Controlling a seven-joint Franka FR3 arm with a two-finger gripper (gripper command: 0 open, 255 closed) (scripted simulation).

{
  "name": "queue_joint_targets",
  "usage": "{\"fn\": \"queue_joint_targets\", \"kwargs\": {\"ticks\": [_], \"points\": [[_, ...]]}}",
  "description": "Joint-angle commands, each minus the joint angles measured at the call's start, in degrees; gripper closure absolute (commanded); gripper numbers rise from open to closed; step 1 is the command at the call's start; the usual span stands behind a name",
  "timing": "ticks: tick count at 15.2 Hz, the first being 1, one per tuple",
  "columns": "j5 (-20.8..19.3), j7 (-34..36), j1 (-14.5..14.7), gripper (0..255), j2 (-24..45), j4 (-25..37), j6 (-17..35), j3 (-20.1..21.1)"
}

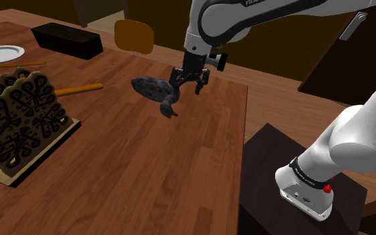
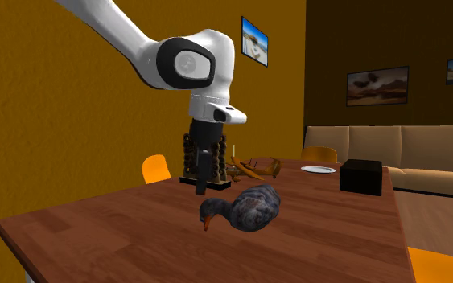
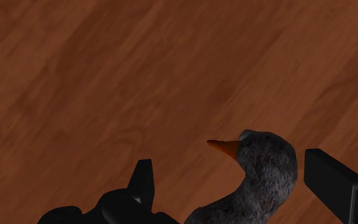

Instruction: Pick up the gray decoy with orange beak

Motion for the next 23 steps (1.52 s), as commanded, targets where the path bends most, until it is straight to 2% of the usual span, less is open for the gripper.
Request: {"fn": "queue_joint_targets", "kwargs": {"ticks": [1, 5, 6, 13, 15, 16, 23], "points": [[-0.88, 2.02, 0.65, 0, 4.56, 3.06, 1.97, 0.76], [-3.11, 5.59, 2.15, 0, 13.36, 10.04, 4.42, 1.38], [-3.21, 5.75, 2.29, 0, 13.79, 10.42, 4.5, 1.34], [-3.46, 5.16, 2.59, 0, 16.83, 8.23, 9.63, 1.22], [-3.46, 5.16, 2.59, 0, 16.82, 8.22, 9.63, 1.22], [-3.47, 5.14, 2.59, 255, 16.83, 8.24, 9.62, 1.21], [-3.47, 5.19, 2.61, 255, 16.79, 8.24, 9.59, 1.23]]}}
